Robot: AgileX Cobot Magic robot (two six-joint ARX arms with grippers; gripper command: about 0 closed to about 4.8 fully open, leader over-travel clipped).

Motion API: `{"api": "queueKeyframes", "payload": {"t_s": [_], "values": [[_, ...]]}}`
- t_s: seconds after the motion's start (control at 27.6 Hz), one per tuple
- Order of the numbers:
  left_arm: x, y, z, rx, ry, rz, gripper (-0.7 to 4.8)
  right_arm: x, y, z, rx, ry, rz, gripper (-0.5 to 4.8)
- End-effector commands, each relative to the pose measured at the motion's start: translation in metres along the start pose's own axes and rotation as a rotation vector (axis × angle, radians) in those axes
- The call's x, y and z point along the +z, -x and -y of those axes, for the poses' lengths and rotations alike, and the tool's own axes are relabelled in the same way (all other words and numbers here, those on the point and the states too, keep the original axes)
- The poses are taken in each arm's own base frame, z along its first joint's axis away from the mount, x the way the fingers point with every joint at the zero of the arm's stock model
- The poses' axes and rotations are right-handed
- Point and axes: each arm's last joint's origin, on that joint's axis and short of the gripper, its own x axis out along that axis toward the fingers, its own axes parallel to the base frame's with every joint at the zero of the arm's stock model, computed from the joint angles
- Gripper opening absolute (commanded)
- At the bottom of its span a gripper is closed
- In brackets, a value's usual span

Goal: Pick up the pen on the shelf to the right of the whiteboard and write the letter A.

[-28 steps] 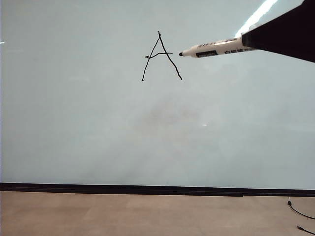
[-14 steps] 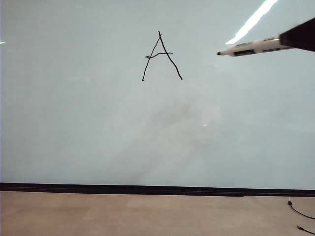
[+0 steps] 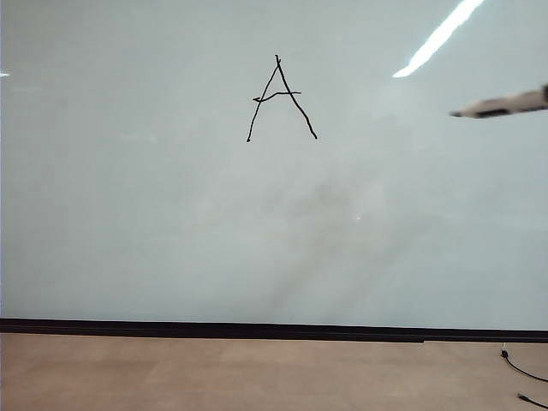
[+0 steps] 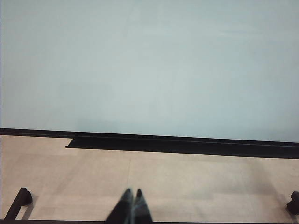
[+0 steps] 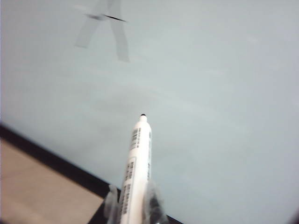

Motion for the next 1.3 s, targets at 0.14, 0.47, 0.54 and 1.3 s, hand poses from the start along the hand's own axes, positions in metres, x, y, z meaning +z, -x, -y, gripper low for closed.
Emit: {"api": "queueKeyframes", "payload": {"t_s": [0.14,0.47,0.54,1.3], "values": [[0.002,0.000,0.000,0.000,-0.004,0.011,-0.04,-0.004,-0.001,0.020,-0.117,-0.042,-0.020,-0.05],[0.002,0.000,0.000,0.000,-0.004,0.011,-0.04,-0.010,0.002,0.042,-0.311,-0.129,-0.055,-0.05],[0.002,0.000,0.000,0.000,-0.004,0.011,-0.04,-0.011,0.003,0.045,-0.342,-0.128,-0.058,-0.05],[0.002,0.000,0.000,0.000,-0.004,0.011,-0.04,-0.012,0.004,0.047,-0.411,-0.237,-0.055,-0.04]]}}
